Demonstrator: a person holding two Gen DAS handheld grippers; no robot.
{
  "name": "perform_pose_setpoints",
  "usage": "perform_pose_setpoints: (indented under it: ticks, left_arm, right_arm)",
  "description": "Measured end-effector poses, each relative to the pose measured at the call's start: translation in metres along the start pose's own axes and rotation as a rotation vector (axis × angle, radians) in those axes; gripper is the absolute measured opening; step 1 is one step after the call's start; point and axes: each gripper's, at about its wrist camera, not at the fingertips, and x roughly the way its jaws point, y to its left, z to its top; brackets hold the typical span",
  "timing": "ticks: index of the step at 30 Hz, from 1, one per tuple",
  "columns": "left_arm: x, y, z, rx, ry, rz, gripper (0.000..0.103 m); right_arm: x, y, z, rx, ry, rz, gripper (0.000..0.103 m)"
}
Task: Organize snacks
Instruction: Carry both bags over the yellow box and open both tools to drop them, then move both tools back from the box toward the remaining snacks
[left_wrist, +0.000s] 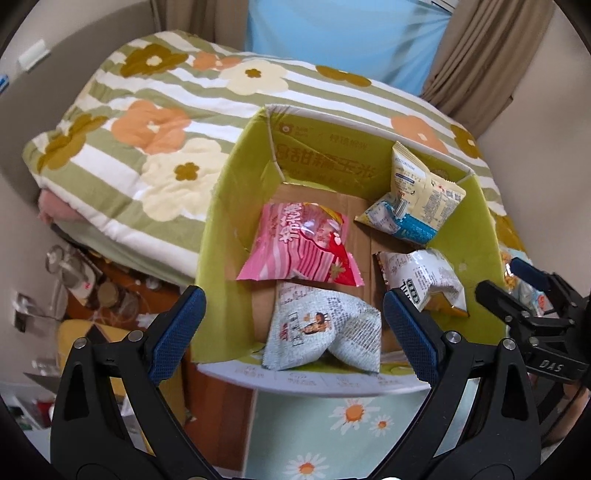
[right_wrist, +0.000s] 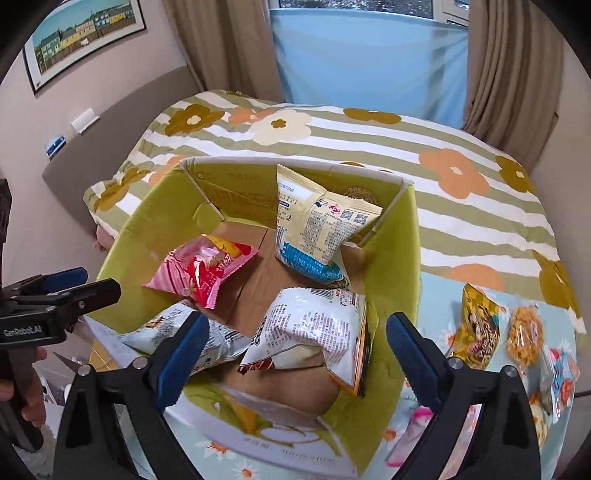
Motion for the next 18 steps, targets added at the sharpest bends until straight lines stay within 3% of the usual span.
perform_pose_setpoints:
  ticks: [4,9,18]
  left_arm:
    - [-0.012,-0.002,0.001,0.033,-0.027,0.012,0.096]
    - [-0.027,-0.016,0.0,0.09,-0.075,-0.03,0.096]
    - [-0.053,-0.082,-0.013,0.212,-0.127,-0.141,0.096]
  right_arm:
    - [-0.018,0.002,-0.004,0.026,-0.038,-0.025,0.096]
    - [-0.044,-0.004,-0.016,0.067,-0.079,-0.071,0.096]
    - [-0.098,-0.048,-0.046,0.188,-0.147,-0.142,0.096]
